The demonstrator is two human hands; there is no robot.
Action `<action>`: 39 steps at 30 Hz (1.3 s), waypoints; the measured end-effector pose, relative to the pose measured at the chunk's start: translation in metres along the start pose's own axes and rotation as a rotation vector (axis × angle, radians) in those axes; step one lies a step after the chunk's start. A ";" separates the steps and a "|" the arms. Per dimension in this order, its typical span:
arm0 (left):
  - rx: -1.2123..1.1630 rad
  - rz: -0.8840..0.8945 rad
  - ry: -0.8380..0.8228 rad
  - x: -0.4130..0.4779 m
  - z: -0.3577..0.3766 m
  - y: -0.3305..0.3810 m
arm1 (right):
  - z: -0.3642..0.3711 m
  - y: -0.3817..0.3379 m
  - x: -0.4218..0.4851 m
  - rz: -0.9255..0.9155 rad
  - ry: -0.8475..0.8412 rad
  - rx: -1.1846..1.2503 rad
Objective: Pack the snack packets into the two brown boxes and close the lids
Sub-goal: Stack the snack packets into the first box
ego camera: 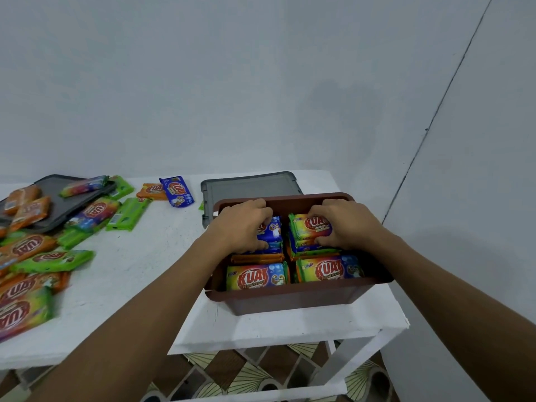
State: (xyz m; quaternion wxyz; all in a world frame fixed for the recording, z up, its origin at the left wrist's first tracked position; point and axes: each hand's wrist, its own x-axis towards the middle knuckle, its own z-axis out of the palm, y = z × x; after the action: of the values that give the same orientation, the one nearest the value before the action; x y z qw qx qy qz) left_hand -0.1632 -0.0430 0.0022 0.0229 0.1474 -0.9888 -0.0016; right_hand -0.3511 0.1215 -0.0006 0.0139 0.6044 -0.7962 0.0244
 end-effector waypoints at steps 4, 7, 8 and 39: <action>-0.015 0.003 0.031 -0.001 0.000 -0.001 | -0.002 -0.001 -0.001 0.011 -0.004 -0.007; 0.018 -0.003 0.063 0.000 0.001 -0.001 | -0.005 -0.002 -0.002 0.022 -0.019 -0.011; 0.026 -0.007 0.062 0.001 0.002 -0.002 | -0.005 -0.003 -0.002 0.029 -0.028 -0.005; 0.130 -0.374 -0.209 -0.119 0.063 -0.286 | 0.027 -0.260 0.257 -0.016 -0.277 0.073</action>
State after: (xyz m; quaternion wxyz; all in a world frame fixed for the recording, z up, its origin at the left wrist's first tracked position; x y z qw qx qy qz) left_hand 0.0308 -0.2826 -0.0685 -0.0899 0.3285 -0.9392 0.0425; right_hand -0.1697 -0.1971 -0.0087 -0.1179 0.6086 -0.7841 -0.0307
